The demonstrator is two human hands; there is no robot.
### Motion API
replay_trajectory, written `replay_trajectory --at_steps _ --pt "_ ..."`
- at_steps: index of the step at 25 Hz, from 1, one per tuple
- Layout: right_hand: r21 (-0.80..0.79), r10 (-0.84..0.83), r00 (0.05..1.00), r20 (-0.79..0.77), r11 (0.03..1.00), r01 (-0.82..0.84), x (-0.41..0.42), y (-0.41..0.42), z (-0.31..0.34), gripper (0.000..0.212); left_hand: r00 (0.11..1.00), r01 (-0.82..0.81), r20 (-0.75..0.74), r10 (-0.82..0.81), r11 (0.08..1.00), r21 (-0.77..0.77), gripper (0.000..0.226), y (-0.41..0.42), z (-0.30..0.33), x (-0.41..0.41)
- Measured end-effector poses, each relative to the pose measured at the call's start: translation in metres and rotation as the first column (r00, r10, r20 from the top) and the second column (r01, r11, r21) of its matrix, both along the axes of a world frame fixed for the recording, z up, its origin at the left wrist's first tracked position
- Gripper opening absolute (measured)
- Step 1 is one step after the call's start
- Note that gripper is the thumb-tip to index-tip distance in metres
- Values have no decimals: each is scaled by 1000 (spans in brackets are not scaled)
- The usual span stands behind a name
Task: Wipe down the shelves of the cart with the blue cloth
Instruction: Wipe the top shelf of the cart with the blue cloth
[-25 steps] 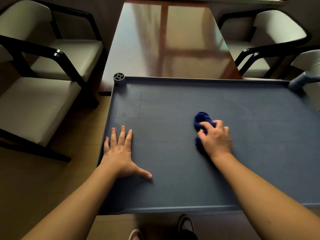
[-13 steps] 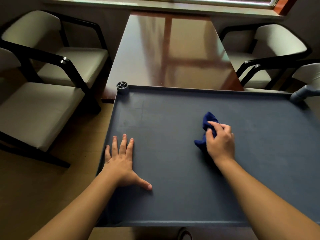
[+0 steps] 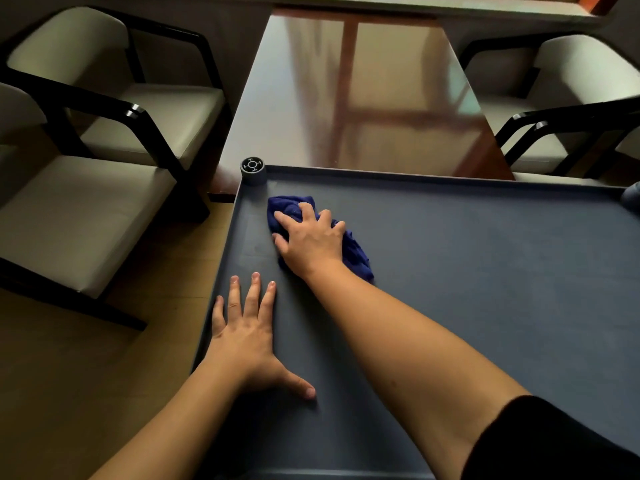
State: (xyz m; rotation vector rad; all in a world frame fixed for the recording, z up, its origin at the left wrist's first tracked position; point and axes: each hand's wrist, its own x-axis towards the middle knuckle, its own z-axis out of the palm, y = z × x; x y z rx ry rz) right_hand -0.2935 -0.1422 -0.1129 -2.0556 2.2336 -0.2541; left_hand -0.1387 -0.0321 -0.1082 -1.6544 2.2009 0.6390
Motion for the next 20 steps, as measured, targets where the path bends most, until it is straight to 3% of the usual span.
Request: replay_trajectory --at_steps 6,13,20 --pt "-17 1 1000 -2 1000 -1 -38 -1 -3 36 999 -22 -51 19 998 -51 188 4 1 2" --pt "-20 -259 966 -7 966 259 -164 38 -4 39 999 -22 -50 20 999 -45 187 5 5 2" --pt "-47 -545 839 -18 838 543 -283 116 -11 36 998 -16 -55 12 997 -73 188 6 0 3"
